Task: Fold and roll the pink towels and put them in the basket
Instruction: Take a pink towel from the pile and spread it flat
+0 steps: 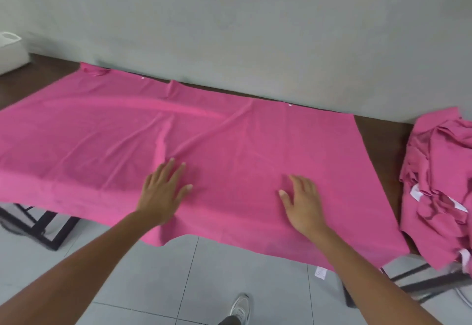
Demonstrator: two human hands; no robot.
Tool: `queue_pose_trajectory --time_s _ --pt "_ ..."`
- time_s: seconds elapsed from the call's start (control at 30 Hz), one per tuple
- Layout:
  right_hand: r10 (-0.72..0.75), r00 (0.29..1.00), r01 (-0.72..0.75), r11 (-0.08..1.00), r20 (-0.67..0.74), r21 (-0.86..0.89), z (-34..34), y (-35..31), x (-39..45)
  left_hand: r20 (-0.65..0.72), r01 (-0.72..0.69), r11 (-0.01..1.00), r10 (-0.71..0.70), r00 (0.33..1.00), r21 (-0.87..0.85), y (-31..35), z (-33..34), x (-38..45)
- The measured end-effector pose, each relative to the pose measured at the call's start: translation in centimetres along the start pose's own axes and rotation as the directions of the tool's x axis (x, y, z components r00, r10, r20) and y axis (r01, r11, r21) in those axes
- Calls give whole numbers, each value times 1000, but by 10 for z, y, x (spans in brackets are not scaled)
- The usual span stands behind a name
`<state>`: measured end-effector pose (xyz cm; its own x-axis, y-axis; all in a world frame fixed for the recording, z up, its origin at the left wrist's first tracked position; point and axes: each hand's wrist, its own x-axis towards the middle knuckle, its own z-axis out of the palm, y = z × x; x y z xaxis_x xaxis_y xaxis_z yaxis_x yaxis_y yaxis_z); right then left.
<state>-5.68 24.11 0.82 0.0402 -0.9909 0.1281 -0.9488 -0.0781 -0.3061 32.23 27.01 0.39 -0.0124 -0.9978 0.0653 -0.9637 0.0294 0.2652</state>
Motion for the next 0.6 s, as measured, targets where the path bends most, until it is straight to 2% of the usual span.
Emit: queue_pose_trajectory --time_s 0.1,0.17,0.3,0.53,0.6 --pt "-74 996 72 996 48 51 23 -59 17 0 193 980 -194 981 -38 -46 -6 2" --pt "-95 991 89 994 91 64 34 -85 20 32 265 963 -264 964 -48 -70 -8 3" --pt "-93 985 100 994 143 -49 46 -91 14 89 251 967 -253 963 42 -102 -7 3" --pt "-97 983 109 991 155 -75 45 -89 13 154 188 979 -199 968 85 -142 -21 10" --pt "-93 983 106 992 159 -75 45 -88 14 134 187 978 -198 971 90 -141 -23 12"
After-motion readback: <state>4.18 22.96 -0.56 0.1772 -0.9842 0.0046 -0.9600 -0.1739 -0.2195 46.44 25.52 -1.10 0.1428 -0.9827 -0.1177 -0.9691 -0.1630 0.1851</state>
